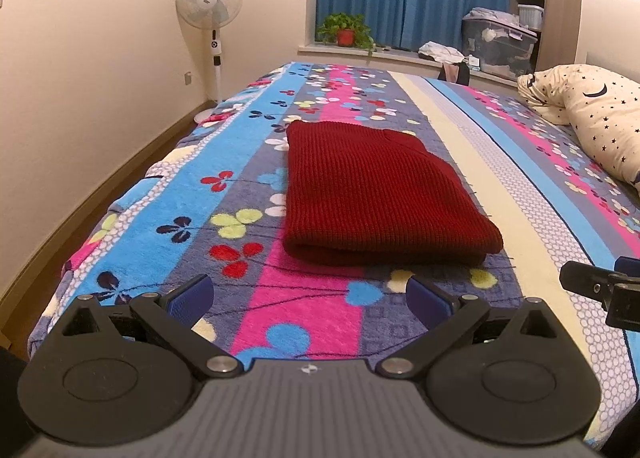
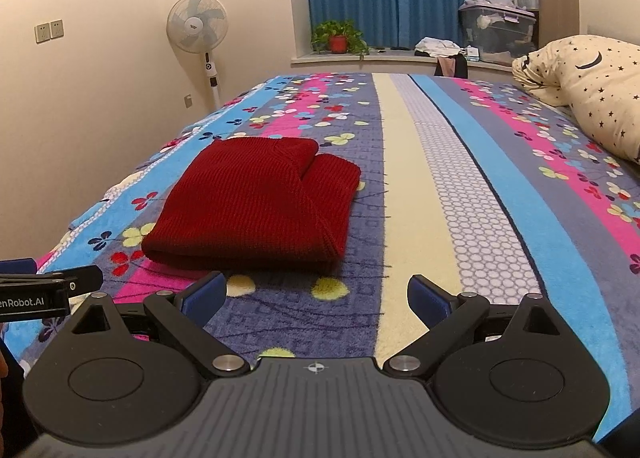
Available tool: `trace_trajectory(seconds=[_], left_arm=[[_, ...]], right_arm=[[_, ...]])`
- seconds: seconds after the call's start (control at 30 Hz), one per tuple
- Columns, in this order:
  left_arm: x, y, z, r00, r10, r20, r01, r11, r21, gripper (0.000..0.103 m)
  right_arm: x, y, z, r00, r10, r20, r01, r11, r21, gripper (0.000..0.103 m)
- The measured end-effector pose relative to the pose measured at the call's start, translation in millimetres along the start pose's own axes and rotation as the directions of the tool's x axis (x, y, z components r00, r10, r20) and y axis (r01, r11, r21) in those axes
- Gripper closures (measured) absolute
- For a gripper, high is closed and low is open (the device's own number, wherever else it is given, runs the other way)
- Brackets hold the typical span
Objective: Fold small clothes
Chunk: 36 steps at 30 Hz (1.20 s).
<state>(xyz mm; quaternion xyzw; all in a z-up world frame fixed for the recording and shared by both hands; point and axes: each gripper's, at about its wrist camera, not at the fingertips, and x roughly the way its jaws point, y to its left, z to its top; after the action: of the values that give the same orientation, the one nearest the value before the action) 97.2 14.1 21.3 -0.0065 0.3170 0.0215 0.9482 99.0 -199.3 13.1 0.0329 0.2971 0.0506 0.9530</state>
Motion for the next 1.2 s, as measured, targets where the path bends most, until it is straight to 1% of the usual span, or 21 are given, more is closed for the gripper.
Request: trace_trajectory(seconds=[0.33,0.7,1.2], left_arm=[[0.6,-1.1,-0.9,1.0,-0.013,-0.008,0.013,1.0,0.0,0.001],[1.3,-1.2,-0.5,1.0,-0.008,-0.005,0.008,1.0,0.004,0.001],[1.0,-1.2,-0.8,1.0,-0.02,0.003,0.02,1.0,0.015,0.001]], right_arm=[[1.1,-1.0,0.0,1.0,0.003,-0.003,-0.003,1.0,-0.004,0.006],[2.5,-1.3,-0.5,1.0,0.005,-0.003,-0.005,1.0,-0.004,0.006],[2.1,-2.1,-1.2,1.0,0.014,-0.002,-0.014,1.0,-0.014,0.006]])
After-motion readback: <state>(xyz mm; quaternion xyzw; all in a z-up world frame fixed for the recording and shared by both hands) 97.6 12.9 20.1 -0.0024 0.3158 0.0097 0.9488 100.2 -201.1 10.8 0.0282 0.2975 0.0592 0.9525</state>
